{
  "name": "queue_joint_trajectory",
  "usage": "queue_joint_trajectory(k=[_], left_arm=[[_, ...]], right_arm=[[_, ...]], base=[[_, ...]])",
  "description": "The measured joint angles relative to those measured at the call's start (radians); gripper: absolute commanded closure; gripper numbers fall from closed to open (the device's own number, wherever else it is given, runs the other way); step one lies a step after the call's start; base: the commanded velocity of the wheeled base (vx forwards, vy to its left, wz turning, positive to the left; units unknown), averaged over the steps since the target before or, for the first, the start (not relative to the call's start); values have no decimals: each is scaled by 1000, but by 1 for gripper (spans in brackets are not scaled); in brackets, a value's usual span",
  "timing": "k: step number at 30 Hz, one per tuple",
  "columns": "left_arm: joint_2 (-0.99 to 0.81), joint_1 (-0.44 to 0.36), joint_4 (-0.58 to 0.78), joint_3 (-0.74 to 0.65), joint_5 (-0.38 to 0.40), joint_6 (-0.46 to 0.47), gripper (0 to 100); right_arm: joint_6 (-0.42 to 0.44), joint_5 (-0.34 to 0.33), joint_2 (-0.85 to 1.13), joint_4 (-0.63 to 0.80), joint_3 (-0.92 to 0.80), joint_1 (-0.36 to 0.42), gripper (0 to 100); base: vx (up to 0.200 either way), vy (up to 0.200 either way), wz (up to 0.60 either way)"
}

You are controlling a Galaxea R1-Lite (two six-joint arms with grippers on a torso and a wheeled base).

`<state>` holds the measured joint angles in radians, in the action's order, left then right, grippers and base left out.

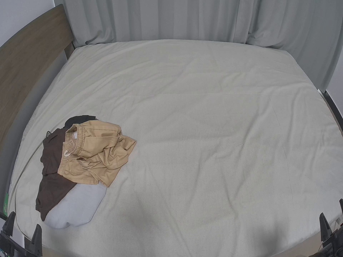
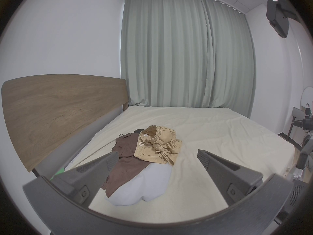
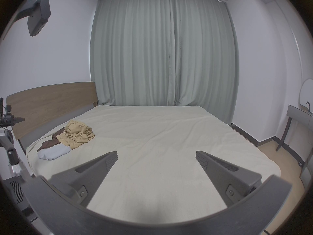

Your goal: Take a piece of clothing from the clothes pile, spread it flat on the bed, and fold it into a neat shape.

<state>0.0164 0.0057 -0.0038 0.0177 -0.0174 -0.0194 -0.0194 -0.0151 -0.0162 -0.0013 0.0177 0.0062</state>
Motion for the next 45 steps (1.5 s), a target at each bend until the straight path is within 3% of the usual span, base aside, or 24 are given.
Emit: queue_joint_trajectory(k=[6,14,25,38,45], left_arm=[[0,1,-38,14,-2,1,0],[104,-1,-93,164,-2,-1,0],[251,-9,-125,181,36,-8,0],[383,-31,-126,210,142,-160,0],[484,-34,-175,226,153,-212,0]], right_arm=[[0,1,0,0,0,0,0],[3,1,0,1,0,1,0],[6,4,0,1,0,1,0],[5,2,0,0,0,1,0],[6,2,0,1,0,1,0]], base=[[0,0,0],[0,0,0],[0,0,0],[0,0,0],[0,0,0]])
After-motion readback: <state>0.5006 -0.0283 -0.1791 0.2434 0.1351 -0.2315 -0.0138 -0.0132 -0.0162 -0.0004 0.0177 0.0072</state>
